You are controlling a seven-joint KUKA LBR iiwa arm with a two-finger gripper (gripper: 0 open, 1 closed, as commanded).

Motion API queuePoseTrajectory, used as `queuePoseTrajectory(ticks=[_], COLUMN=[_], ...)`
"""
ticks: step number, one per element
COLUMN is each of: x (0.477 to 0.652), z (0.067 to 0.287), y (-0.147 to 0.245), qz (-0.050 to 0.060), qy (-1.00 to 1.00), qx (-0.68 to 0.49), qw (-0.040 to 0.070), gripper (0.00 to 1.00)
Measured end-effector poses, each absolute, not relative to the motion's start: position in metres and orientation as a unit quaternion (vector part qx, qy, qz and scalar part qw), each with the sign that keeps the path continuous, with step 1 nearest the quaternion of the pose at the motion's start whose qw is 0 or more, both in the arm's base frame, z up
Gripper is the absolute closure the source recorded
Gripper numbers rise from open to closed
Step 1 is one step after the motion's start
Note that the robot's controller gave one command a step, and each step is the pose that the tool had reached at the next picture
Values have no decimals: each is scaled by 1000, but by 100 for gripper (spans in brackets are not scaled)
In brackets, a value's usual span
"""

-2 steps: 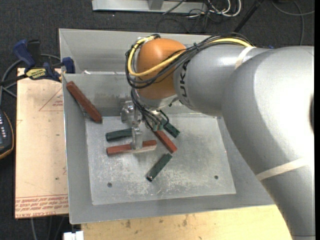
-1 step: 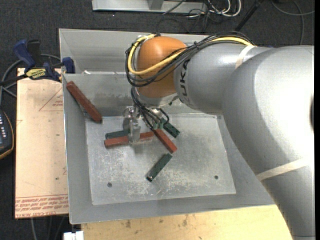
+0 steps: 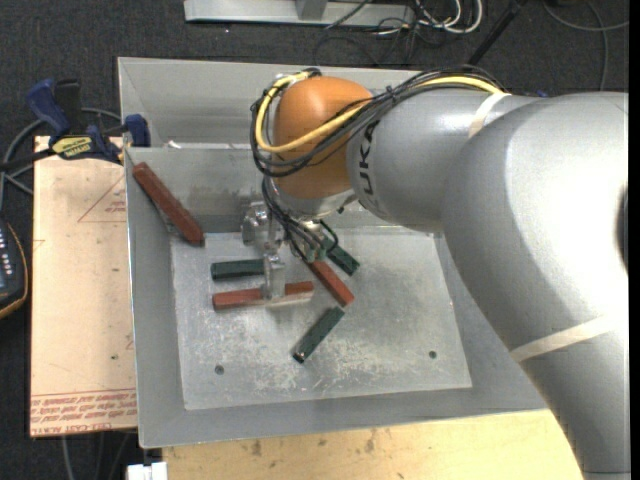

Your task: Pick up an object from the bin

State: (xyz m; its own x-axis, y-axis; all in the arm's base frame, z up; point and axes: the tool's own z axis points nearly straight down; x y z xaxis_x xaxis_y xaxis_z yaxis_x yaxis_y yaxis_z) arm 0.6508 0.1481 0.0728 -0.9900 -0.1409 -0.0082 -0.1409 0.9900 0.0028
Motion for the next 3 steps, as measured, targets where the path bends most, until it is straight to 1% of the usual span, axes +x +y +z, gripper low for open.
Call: queuePoseTrajectory(ticks=[1,2,3], x=[653,651,627], z=[77,73,72], y=[149,148,156], qz=[2,2,1], qy=[997,997,989], qx=[-71,-71,-149], qw=[5,4,3], gripper=[100,0,0])
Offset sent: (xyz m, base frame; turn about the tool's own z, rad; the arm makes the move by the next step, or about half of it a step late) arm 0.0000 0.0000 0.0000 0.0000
